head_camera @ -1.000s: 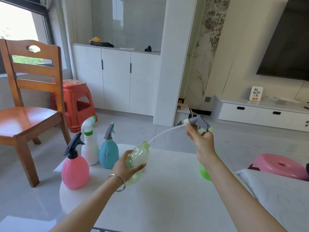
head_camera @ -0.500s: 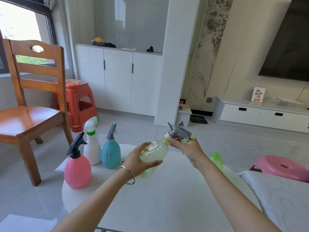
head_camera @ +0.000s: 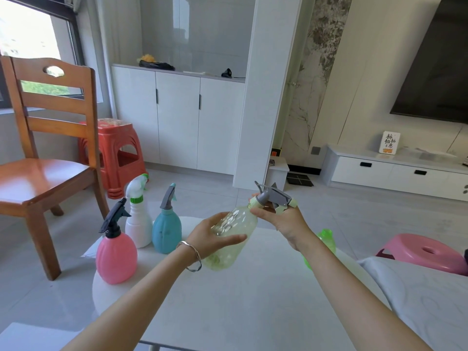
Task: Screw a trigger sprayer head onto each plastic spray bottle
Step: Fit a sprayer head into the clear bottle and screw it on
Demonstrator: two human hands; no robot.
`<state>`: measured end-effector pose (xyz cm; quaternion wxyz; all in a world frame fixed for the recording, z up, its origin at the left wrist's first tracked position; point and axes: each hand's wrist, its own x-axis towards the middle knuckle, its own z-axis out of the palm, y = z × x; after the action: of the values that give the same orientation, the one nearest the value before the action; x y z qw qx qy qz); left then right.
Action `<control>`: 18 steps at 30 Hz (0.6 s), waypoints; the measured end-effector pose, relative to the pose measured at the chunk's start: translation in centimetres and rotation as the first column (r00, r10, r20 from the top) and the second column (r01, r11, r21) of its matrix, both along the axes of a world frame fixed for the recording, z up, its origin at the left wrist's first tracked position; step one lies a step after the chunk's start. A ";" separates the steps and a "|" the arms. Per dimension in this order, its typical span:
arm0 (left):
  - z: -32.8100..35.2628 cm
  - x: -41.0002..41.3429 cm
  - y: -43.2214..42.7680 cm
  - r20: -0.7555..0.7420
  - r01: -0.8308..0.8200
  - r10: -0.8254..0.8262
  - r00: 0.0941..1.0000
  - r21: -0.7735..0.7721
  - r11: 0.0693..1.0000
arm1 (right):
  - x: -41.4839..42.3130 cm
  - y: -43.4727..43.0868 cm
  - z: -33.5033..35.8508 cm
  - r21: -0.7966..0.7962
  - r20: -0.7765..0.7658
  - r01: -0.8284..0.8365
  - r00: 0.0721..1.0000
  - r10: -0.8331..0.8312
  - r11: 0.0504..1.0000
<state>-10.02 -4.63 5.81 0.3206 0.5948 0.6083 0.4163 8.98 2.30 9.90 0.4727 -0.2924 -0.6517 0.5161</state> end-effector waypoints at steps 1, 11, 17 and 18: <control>0.1 -0.1 0.1 -0.014 0.002 -0.002 1.000 -0.009 1.000 | -0.1 0.0 -0.1 0.006 -0.028 0.017 0.999 -0.017 1.000; 0.1 -0.6 0.4 0.259 -0.120 0.191 0.947 -0.269 0.956 | -0.8 0.4 -0.2 0.010 -0.263 0.193 0.947 -0.184 0.981; 0.2 -1.1 0.8 0.522 -0.119 0.324 0.789 -0.387 0.914 | -0.1 0.7 0.1 0.037 -0.140 0.136 0.982 -0.129 0.990; 0.4 -1.3 0.8 0.508 -0.152 0.343 0.790 -0.380 0.913 | 0.2 0.7 0.3 0.041 -0.117 0.110 0.988 -0.104 0.993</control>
<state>-11.31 -3.86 6.16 0.5196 0.2990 0.6185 0.5080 9.17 3.00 10.16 0.5433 -0.2854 -0.6189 0.4902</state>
